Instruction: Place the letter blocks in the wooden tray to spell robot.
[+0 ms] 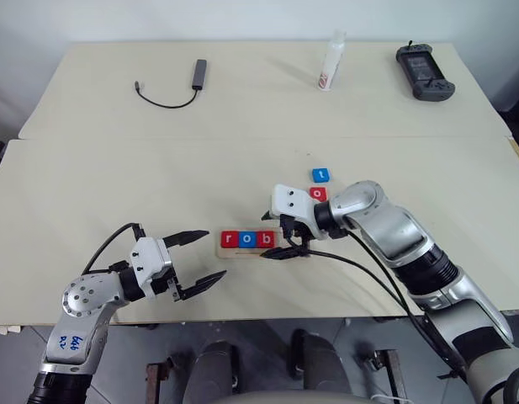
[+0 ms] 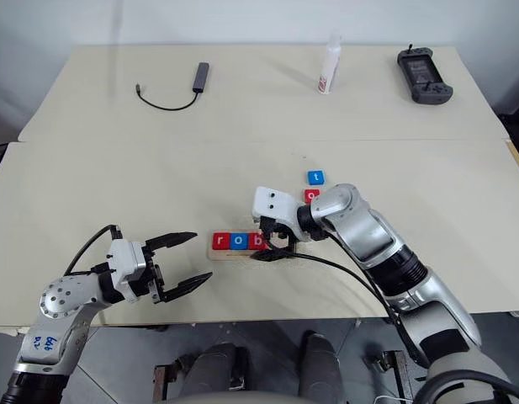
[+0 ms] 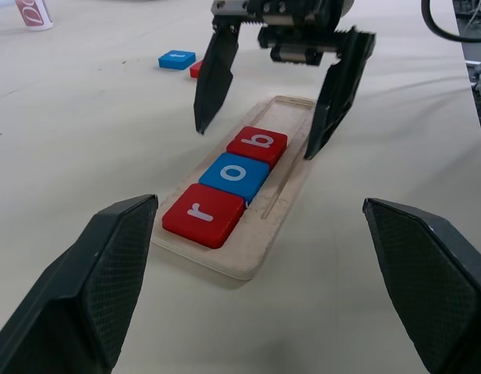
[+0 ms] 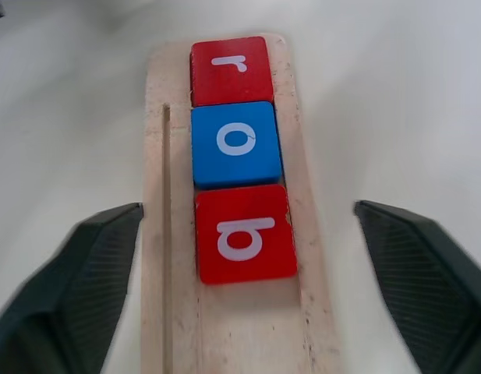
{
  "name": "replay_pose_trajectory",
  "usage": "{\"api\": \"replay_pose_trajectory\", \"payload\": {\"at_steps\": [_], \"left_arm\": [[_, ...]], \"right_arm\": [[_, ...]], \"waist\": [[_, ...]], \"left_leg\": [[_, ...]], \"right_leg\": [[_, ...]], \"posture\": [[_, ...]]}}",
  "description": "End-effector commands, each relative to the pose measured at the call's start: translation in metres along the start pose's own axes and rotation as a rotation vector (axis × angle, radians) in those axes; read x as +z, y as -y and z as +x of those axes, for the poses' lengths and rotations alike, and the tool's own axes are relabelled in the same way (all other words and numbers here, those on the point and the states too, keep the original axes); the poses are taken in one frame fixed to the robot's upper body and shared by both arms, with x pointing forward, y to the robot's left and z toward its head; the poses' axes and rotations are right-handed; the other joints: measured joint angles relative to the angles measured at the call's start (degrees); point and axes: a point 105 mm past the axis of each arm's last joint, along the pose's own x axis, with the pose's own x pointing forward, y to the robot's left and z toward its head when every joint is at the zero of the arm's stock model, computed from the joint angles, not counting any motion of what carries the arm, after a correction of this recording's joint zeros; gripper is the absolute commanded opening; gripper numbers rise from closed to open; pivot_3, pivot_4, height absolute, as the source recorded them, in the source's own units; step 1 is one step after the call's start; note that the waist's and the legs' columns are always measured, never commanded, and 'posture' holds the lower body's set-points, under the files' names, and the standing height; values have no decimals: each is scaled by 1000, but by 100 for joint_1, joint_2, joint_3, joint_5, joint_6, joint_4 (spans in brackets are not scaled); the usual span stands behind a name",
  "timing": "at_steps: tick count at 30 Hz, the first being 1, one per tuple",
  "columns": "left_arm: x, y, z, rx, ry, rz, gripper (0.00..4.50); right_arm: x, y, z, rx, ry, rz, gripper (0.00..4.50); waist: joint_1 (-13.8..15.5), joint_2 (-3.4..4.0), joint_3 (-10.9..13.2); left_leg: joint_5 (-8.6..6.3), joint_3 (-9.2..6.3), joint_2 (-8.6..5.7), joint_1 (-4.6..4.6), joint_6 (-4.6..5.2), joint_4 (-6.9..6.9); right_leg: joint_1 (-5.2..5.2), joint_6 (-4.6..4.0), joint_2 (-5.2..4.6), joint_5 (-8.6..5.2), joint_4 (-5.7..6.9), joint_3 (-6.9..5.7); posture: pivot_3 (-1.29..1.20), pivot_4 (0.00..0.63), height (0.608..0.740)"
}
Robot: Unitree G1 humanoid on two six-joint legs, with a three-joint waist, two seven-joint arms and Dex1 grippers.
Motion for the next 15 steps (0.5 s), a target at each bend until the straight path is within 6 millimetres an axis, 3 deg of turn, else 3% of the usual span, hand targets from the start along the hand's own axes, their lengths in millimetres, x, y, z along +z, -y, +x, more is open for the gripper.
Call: {"api": "replay_pose_trajectory", "payload": {"at_steps": [1,5,11,15], "left_arm": [[10,-2,1,-6,22,44,4500],[12,-3,2,-5,26,46,4500],[7,-5,2,-19,21,30,4500],[7,-13,11,-38,37,-8,4500]], "right_arm": [[11,1,-21,-42,68,-26,4445],[-1,-2,-50,-128,150,5,4445],[-46,-2,-108,-452,255,92,4445],[-90,-25,-158,-671,343,138,4445]], "waist": [[12,0,0],[43,-3,-2],[36,-5,-2],[102,-4,-3]], "left_leg": [[0,0,0,0,0,0],[-2,-1,-1,-2,-1,-1],[-2,4,-2,1,-1,-11],[-2,4,-2,8,-2,-12]], "right_leg": [[0,0,0,0,0,0],[1,0,0,0,-4,0],[0,0,0,0,-8,1],[8,0,2,0,-8,1]], "posture": [[0,150,740],[0,150,740],[0,150,740],[0,150,740]]}}
